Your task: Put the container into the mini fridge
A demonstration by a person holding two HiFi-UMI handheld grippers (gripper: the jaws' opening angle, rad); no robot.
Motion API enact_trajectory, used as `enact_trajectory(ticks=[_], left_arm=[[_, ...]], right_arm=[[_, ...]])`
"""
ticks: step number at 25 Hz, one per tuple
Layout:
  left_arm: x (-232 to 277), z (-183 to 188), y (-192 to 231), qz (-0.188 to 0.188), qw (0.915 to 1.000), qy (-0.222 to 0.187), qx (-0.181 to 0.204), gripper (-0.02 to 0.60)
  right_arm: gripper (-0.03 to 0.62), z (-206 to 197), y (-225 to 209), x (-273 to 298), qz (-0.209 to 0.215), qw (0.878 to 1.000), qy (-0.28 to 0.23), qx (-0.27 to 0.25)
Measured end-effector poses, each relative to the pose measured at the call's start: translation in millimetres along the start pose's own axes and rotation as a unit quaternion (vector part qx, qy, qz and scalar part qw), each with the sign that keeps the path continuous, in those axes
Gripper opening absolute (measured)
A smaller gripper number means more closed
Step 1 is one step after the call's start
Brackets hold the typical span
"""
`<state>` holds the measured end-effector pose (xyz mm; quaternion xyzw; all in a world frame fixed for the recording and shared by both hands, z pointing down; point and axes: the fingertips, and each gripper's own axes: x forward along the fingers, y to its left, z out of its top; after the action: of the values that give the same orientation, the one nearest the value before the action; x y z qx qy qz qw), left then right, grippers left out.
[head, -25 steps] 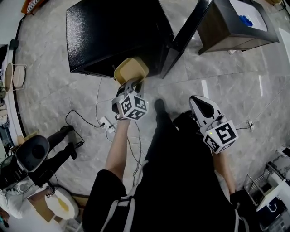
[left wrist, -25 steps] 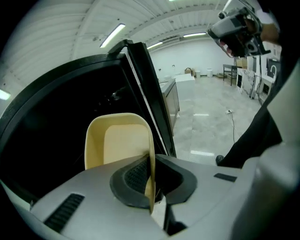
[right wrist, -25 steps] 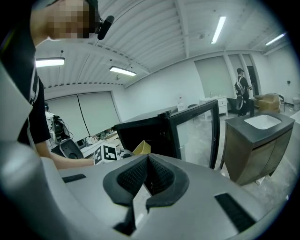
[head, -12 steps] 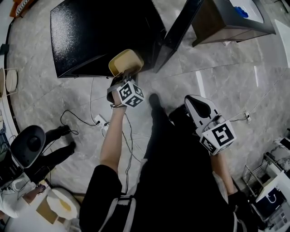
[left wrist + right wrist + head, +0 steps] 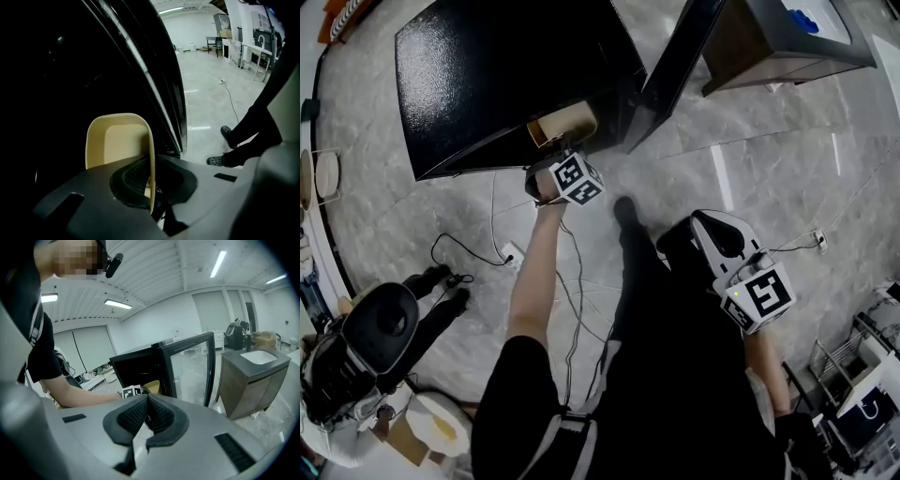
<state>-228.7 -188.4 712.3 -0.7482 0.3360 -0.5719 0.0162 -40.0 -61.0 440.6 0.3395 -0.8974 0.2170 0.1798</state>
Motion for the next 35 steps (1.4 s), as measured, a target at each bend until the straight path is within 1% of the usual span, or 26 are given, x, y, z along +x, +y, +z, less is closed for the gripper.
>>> enact_trajectory(ticks=[4, 7, 12, 18, 22, 27, 35], left_arm=[[19.1, -8.5, 9.7, 0.004, 0.9997, 0.017, 0.017, 0.038], [32.9, -15.2, 17.7, 0.012, 0.9987, 0.031, 0.039, 0.038], [54.3, -22.3, 44.1, 0.051, 0.9948, 0.052, 0.071, 0.038], [75.5, -30.0, 66.6, 0.077, 0.9898, 0.071, 0.096, 0.038], [83.0, -39.9, 70.1, 0.079, 0.9885, 0.085, 0.097, 0.038], [88.2, -42.1, 69.9, 0.084, 0.9859, 0.09, 0.113, 0.038], [94.1, -45.7, 70.1, 0.095, 0.984, 0.106, 0.108, 0.038]], right_arm=[[0.018, -5.6, -3.7, -2.0, -0.008, 1.0, 0.003, 0.004], [0.018, -12.6, -2.6, -0.1, -0.009, 1.0, 0.012, 0.008], [0.018, -13.9, -4.0, 9.7, -0.004, 1.0, 0.022, 0.009], [0.018, -14.6, -7.2, 13.6, -0.007, 1.0, 0.027, 0.013], [0.018, -17.6, -5.5, 13.5, -0.007, 0.999, 0.029, 0.016], [0.018, -19.0, -4.4, 12.3, -0.005, 0.999, 0.032, 0.016], [0.018, -20.3, -5.6, 11.2, -0.002, 0.999, 0.038, 0.014]])
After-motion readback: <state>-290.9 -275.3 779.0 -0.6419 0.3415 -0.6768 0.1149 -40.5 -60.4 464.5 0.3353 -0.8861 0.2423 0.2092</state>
